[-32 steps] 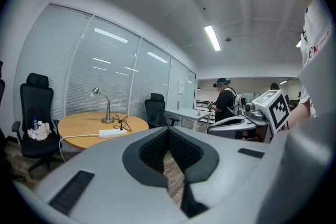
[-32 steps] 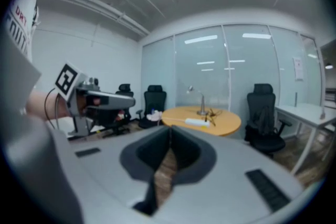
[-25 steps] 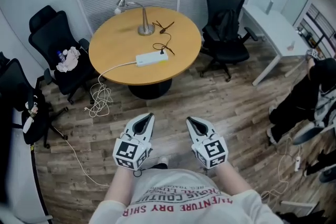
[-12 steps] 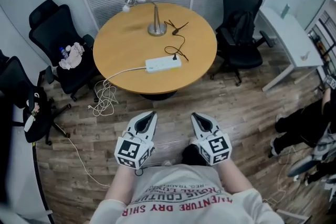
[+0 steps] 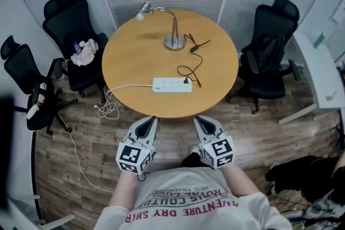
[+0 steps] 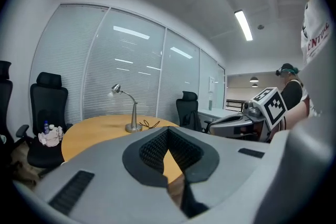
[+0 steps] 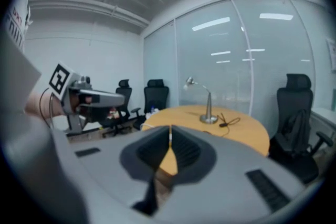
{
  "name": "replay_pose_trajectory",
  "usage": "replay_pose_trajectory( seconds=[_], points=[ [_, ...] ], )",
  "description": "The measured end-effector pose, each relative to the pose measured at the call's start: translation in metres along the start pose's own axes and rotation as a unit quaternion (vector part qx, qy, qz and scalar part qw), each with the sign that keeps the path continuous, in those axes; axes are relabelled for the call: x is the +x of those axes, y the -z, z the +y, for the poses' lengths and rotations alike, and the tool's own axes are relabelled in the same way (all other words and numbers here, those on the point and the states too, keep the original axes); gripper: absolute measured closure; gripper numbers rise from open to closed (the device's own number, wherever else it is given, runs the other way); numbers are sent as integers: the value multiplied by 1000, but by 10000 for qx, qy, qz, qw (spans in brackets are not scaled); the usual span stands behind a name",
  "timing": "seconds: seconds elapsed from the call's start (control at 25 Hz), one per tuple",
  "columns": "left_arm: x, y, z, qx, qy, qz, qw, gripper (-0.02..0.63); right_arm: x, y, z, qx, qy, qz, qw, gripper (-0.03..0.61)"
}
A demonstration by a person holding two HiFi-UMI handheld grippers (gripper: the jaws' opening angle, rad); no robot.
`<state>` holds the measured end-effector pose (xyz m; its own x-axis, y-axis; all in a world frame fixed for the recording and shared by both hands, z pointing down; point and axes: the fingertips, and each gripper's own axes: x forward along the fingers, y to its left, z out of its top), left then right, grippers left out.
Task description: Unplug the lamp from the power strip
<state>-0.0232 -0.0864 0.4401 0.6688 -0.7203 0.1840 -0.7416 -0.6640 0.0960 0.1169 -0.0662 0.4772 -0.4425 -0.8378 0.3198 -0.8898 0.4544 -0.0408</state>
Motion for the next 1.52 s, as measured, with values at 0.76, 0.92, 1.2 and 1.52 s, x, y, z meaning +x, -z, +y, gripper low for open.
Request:
replay_pose_trajectory(
  seconds=[0.76, 0.92, 1.2, 1.52],
  points=[
    [184, 28, 28, -392, -843, 577, 9940, 586, 119, 7, -143, -348, -1254, 849, 9879, 548],
    [209, 44, 56, -396, -720, 784, 9935, 586, 150, 16, -145, -371, -1339, 1175, 9833, 548],
    [266, 93, 87, 76, 16, 1558, 9878, 586, 204, 32, -154, -531, -1397, 1870, 9709, 451],
    [301, 164, 91, 1042, 1043, 2604, 9542, 586, 245, 73, -146, -1403, -1627, 2956, 9308, 417]
  ],
)
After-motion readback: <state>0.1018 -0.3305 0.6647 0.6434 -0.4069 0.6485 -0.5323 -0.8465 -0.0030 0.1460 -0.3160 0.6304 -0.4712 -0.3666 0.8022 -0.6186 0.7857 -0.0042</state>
